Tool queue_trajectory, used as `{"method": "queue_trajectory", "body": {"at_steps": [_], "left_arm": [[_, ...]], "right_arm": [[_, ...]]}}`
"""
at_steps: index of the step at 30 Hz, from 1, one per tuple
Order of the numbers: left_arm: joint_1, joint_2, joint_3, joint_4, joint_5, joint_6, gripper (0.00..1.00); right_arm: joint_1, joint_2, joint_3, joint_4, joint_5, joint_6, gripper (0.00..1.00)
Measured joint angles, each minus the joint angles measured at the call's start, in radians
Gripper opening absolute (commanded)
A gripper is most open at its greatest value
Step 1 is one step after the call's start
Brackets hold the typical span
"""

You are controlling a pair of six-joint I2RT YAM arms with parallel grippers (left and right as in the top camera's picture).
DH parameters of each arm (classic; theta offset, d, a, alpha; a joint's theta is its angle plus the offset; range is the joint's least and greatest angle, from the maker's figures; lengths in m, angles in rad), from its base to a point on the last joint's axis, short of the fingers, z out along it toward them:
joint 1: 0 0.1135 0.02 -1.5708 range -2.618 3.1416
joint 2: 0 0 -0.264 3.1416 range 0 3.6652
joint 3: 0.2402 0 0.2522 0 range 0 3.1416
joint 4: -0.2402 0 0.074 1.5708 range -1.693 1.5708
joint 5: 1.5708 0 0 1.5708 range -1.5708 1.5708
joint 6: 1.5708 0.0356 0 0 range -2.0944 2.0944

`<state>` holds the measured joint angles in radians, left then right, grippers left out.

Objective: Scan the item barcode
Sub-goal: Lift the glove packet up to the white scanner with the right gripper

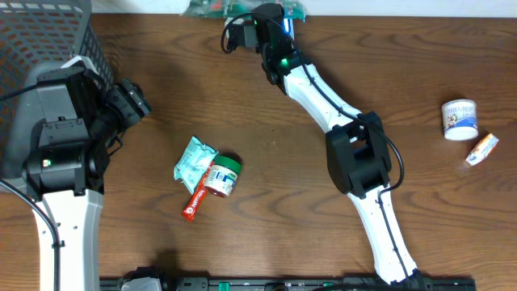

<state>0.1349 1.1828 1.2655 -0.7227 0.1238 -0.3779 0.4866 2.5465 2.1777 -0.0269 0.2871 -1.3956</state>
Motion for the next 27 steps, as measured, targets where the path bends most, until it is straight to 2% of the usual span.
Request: {"method": "queue_trajectory", "body": {"at_steps": [16,27], "left_arm": [[0.000,0.000,0.000,0.000,0.000,0.000,0.81],[0.000,0.000,0.000,0.000,0.000,0.000,0.81]], "right_arm": [[0.069,0.000,0.000,-0.167,-0.022,0.089,0.01],[0.039,0.000,0.000,-0.142,0.006,0.171,0.01]]}}
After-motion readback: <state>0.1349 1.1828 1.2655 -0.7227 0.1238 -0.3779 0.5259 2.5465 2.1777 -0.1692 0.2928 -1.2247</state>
